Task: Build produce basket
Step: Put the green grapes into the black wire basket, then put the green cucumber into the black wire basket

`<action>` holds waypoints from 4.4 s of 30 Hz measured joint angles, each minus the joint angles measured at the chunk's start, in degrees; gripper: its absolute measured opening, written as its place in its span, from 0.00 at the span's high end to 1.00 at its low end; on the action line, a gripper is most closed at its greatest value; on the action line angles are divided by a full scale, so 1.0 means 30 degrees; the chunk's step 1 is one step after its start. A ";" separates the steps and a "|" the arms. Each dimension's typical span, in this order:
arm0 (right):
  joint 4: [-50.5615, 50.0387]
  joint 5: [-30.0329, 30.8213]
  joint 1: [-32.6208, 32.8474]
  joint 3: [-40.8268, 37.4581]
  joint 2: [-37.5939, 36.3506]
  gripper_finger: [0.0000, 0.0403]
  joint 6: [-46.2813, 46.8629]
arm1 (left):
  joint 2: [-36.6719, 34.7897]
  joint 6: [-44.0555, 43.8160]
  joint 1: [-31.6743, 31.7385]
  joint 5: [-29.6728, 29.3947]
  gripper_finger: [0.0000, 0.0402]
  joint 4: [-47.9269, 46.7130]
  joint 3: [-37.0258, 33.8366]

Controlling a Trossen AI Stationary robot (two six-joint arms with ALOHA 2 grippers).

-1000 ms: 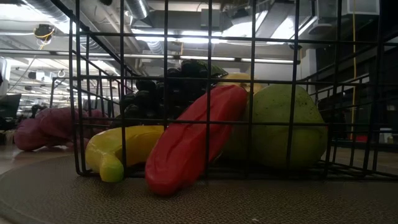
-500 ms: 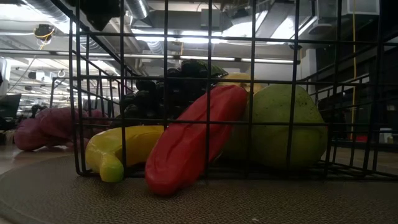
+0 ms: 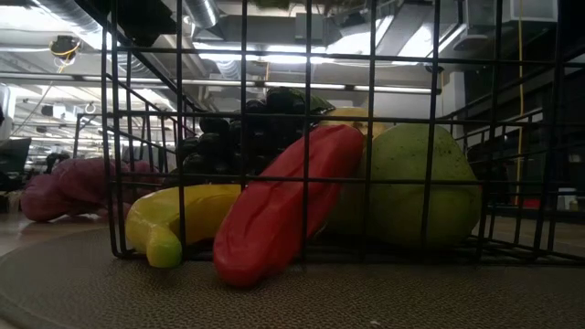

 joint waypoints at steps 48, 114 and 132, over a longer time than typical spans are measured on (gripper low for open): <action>-0.0801 -0.1268 0.2153 0.0000 0.0015 0.63 -0.1853 | 0.0016 0.0007 -0.0004 -0.0007 0.74 -0.0192 0.0000; -0.0410 -0.3571 0.0243 0.0022 0.0095 0.52 -0.1340 | 0.4041 -0.2509 0.0015 -0.1586 0.74 0.2207 0.0022; 0.0455 -0.2340 -0.0128 0.0022 0.0095 0.52 -0.0859 | 0.4495 -0.2502 0.0058 -1.0768 0.74 0.2337 0.0022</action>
